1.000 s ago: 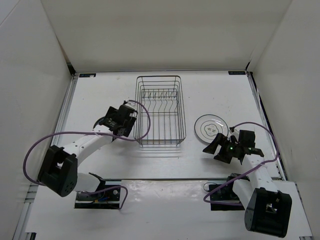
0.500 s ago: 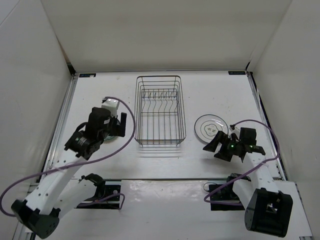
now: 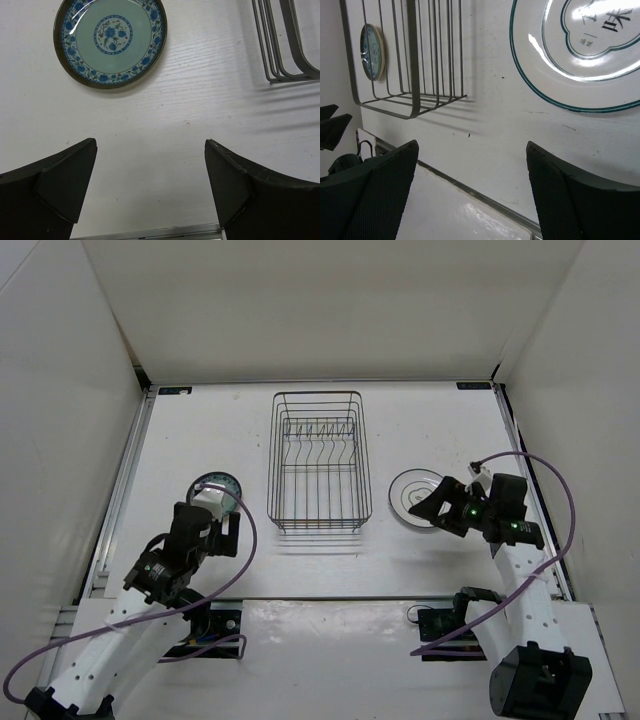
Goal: Unload the plates from the dish rack
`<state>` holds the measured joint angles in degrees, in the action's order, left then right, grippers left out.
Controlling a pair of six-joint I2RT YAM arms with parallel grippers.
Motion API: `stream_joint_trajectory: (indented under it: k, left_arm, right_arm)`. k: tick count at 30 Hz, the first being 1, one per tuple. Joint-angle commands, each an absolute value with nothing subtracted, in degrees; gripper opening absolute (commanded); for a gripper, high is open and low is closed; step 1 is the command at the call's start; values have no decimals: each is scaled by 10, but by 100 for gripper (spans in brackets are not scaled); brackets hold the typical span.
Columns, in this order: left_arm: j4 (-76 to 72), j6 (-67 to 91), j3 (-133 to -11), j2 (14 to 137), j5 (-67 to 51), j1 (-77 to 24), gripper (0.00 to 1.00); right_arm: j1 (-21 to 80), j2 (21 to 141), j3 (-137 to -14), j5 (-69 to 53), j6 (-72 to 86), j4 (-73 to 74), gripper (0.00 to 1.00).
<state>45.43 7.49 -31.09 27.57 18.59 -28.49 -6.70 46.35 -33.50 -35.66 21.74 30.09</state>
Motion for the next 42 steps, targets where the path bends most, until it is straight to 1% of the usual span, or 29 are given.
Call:
stream_joint_trajectory:
  k: [1,3,10,16,22,26,30,42]
  left_arm:
    - [447,58,-324,282,210,-281,100]
    - [456,70,-327,287,236,-281,100]
    - [449,84,-320,275,233,-281,100]
    - [458,95,-328,276,233,-281,100]
    - [455,95,-320,283,235,-281,100]
    - [447,89,-316,306,236,-281,100]
    - [449,91,-318,315,238,-281,100]
    - [440,90,-309,287,240,-280,100]
  right_arm:
    - [-56,461,-361,-375,229,301,90]
    - [-50,458,-381,-367,225,317,90]
    - [-18,473,-439,-377,221,352,90]
    - [34,502,-447,-377,205,351,90]
    - [90,540,-488,-347,174,379,90]
    - [122,561,-498,-295,157,418,90]
    - [135,558,-506,-269,146,439,90]
    - [165,570,-513,-218,134,474,90]
